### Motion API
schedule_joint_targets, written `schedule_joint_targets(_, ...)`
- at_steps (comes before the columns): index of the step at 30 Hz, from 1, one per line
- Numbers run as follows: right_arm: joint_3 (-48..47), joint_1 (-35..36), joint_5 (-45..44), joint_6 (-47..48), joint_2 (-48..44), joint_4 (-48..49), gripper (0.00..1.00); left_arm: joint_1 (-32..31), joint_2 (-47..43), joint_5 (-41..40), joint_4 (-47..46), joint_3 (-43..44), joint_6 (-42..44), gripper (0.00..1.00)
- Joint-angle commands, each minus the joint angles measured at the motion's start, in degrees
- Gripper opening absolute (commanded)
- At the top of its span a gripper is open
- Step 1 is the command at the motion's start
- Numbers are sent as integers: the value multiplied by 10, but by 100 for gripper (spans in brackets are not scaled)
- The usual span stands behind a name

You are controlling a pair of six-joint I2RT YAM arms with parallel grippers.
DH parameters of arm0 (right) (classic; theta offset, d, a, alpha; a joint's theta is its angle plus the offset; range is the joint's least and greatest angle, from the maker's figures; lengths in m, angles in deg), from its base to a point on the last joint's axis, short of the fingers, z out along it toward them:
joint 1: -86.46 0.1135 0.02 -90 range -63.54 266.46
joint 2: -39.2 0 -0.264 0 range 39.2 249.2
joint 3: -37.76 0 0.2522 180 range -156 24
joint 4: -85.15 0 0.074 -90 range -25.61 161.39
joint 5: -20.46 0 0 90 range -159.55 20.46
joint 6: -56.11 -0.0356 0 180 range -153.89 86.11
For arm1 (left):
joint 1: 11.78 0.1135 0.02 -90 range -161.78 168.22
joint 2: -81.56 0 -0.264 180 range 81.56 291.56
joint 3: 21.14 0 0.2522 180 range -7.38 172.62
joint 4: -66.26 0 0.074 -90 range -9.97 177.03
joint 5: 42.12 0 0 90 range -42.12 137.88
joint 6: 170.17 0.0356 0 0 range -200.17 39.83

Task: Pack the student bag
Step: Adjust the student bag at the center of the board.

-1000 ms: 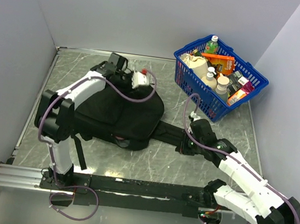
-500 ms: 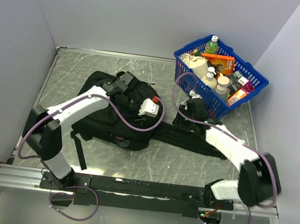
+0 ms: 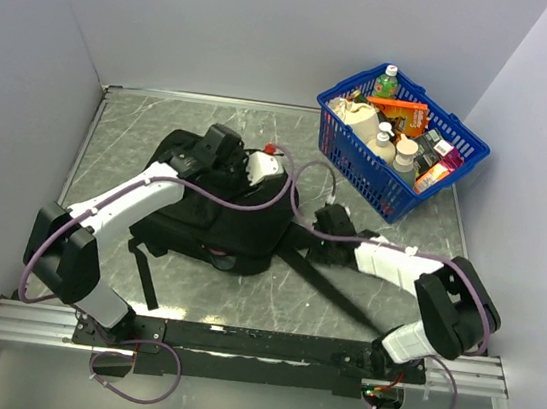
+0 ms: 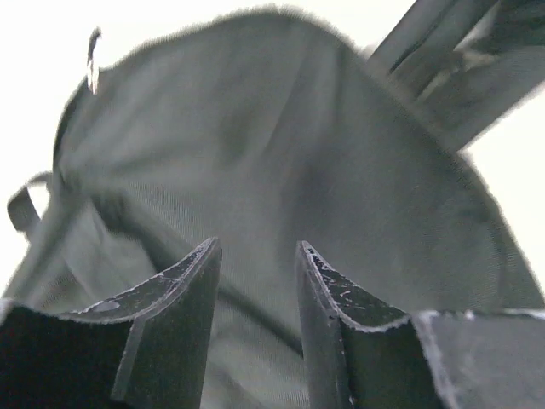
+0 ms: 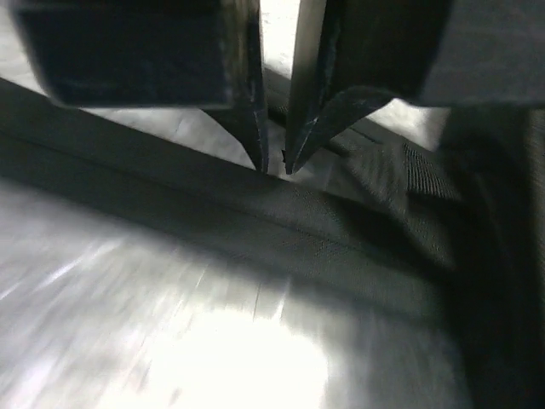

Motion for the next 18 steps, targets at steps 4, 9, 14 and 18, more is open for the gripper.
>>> schedule_joint_targets(4,122,126,54,-130,-46,28,14,26,-49,-119,-75,-104,-34,47)
schedule_joint_targets(9,173,271,66,-200,-82,31,9,64,-62,-157,-102,-119,-41,48)
schedule_joint_targets(14,122,309,50,-138,-231,-65,8,77,-105,-123,-75,-128,-19,33)
schedule_joint_targets(18,11,208,-16,-43,-324,-117,44,79,-145,-107,-57,-144,4,23)
